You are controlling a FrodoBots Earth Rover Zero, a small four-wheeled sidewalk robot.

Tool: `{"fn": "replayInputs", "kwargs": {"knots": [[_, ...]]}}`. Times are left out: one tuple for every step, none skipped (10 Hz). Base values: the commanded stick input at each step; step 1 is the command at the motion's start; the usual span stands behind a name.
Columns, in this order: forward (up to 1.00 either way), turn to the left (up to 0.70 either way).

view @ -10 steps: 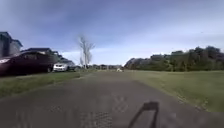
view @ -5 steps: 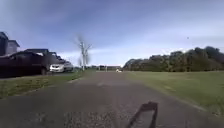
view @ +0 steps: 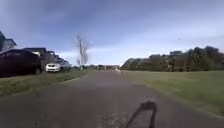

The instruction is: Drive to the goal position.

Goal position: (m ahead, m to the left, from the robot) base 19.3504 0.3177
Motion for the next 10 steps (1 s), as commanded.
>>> {"fn": "replayInputs", "kwargs": {"knots": [[1.00,0.00],[1.00,0.00],[1.00,0.00],[1.00,0.00],[1.00,0.00],[1.00,0.00],[1.00,0.00],[1.00,0.00],[1.00,0.00],[1.00,0.00]]}}
